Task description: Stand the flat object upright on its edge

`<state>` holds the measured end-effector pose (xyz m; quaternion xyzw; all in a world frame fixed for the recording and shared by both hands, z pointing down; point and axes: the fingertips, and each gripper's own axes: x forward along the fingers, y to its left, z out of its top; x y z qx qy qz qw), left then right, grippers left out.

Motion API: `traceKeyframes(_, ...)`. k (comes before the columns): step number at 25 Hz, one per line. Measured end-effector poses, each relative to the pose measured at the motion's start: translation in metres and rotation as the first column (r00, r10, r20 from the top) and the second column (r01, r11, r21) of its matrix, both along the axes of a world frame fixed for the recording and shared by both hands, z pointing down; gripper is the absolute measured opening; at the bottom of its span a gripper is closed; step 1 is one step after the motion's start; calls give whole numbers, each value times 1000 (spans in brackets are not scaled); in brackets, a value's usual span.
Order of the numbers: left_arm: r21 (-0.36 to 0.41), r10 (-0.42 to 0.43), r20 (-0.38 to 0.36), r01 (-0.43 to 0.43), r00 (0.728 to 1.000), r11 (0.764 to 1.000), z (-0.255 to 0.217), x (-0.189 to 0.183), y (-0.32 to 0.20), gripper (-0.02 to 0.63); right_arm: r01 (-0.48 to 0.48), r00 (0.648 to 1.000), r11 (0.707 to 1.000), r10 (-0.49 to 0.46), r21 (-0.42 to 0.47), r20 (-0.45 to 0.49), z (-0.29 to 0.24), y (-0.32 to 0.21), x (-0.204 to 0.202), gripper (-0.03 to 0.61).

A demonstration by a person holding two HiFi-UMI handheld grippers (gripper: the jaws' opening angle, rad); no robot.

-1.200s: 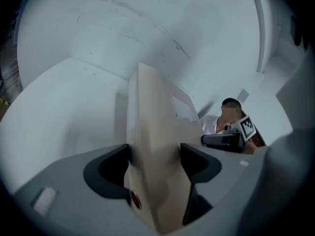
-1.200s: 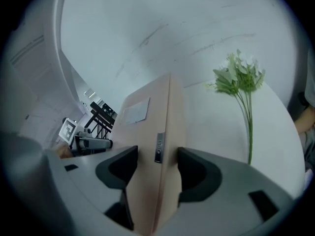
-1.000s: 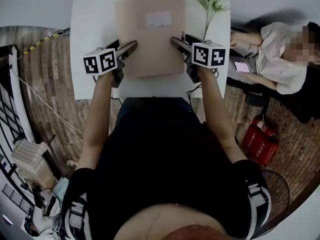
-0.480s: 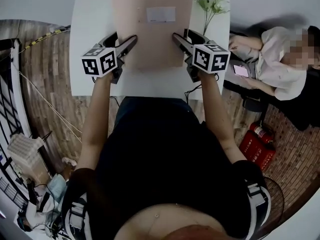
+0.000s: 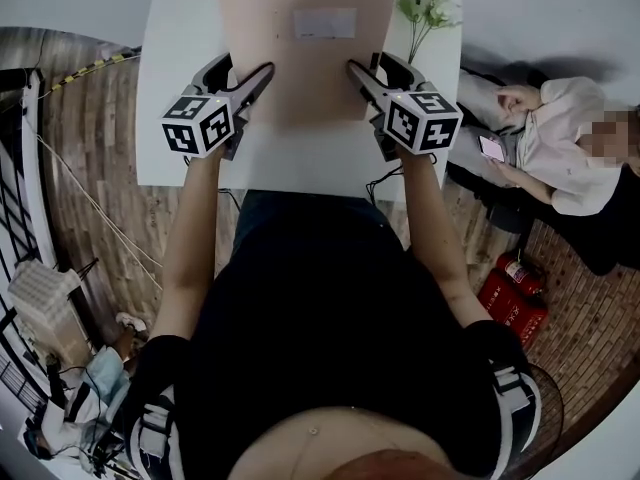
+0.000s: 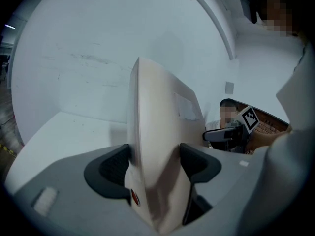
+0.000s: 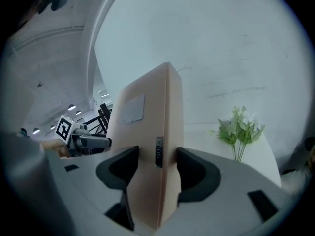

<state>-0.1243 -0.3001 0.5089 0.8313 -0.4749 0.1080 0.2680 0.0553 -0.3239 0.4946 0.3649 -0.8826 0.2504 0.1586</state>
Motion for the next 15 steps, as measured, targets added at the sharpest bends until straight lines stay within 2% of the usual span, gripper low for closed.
traceKeyframes(8, 99, -11, 53, 5, 999, 995, -3, 2, 12, 328, 33, 998, 991, -26, 132, -56, -8, 13, 0, 250)
traceKeyframes(15, 158, -25, 70, 13, 997, 987, -7, 0, 14, 327, 36, 998, 981, -25, 192, -56, -11, 14, -2, 248)
